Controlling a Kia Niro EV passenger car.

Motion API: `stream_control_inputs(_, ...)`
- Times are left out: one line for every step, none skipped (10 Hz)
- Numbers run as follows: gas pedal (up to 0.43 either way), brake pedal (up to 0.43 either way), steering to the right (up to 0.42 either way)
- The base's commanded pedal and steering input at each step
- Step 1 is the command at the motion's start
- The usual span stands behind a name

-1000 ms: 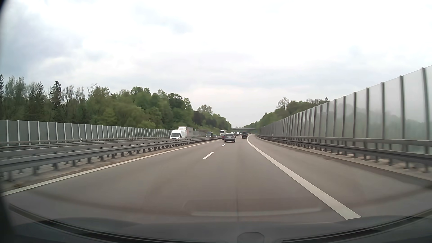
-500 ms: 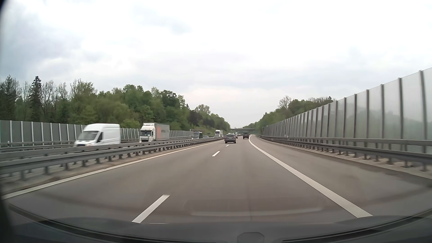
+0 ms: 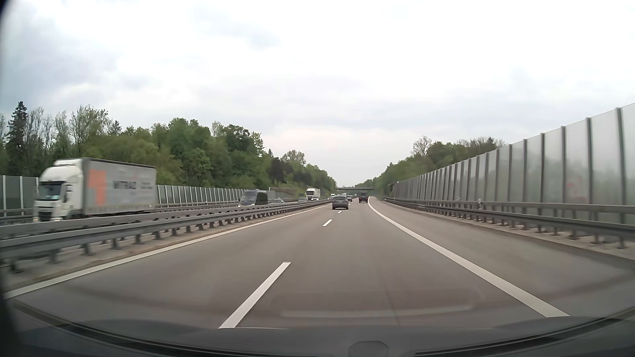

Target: Follow the waypoints while adhering to traffic rules and regulations

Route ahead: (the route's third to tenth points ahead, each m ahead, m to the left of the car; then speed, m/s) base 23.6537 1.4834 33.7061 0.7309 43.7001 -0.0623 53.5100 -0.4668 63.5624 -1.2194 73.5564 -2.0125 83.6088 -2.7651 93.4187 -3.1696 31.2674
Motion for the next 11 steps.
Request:
stream_control_inputs(0.287, 0.0, 0.001)
stream_control_inputs(0.287, 0.0, 0.001)
stream_control_inputs(0.28, 0.0, 0.002)
stream_control_inputs(0.28, 0.0, 0.002)
stream_control_inputs(0.268, 0.0, 0.002)
stream_control_inputs(0.268, 0.0, 0.002)
stream_control_inputs(0.268, 0.0, 0.002)
stream_control_inputs(0.268, 0.0, 0.002)
stream_control_inputs(0.268, 0.0, 0.003)
stream_control_inputs(0.268, 0.0, 0.003)
stream_control_inputs(0.28, 0.0, 0.004)
